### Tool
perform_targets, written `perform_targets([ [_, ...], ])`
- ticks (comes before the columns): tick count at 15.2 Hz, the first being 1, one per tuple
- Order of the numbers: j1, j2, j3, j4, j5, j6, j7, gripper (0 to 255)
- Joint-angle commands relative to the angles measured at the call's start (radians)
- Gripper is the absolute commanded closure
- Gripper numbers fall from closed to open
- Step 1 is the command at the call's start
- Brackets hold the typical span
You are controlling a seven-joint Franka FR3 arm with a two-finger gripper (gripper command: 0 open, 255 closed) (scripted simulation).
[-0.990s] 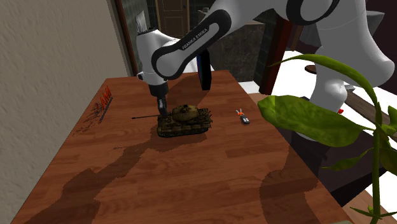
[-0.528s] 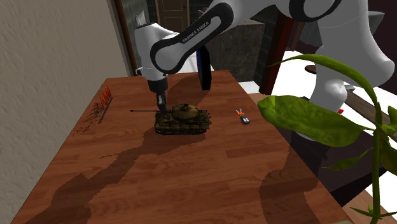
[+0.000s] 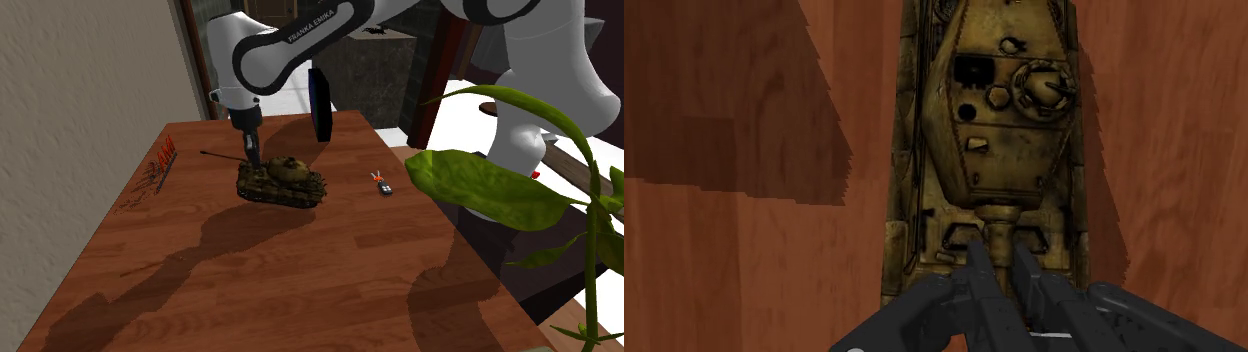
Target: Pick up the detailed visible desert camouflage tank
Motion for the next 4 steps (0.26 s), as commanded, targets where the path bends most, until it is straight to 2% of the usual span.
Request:
perform_targets([
  [1,0.000,-0.013,-0.002,0.011,-0.003,-0.022,0.002,255],
  [4,0.000,-0.020,-0.003,0.017,-0.004,-0.034,0.003,255],
])
